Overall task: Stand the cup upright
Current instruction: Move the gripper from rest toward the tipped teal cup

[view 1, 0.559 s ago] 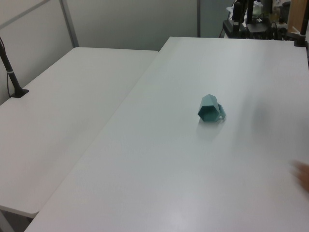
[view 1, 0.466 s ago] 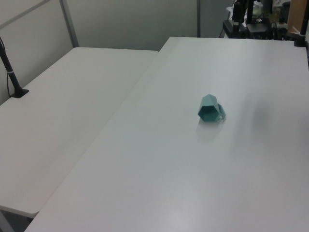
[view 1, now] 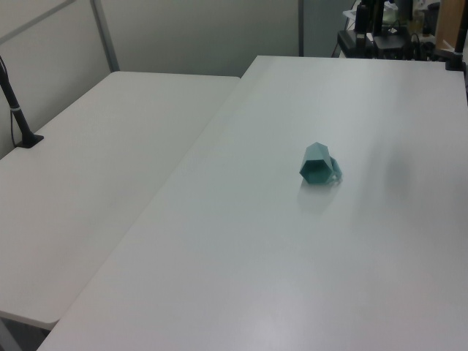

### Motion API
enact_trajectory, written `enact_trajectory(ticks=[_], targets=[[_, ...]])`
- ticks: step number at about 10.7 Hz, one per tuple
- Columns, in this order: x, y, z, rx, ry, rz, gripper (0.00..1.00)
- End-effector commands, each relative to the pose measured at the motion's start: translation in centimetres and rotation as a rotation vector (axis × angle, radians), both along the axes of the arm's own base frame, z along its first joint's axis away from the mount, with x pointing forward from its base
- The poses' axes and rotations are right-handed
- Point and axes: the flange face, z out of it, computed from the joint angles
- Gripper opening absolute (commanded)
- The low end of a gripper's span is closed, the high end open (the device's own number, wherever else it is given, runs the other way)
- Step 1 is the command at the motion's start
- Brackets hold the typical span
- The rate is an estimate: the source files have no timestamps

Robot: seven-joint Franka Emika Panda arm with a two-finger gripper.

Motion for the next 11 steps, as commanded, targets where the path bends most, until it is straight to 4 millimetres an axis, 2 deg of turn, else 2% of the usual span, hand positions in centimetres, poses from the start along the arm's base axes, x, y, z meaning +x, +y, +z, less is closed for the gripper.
enact_trajectory(ticks=[1, 10, 11], targets=[[-0.9, 0.0, 0.9, 0.002, -0.002, -0.016, 1.00], [-0.9, 1.0, 1.0, -0.005, 0.000, -0.036, 1.00], [-0.7, 3.1, 1.0, -0.016, -0.012, -0.052, 1.00]])
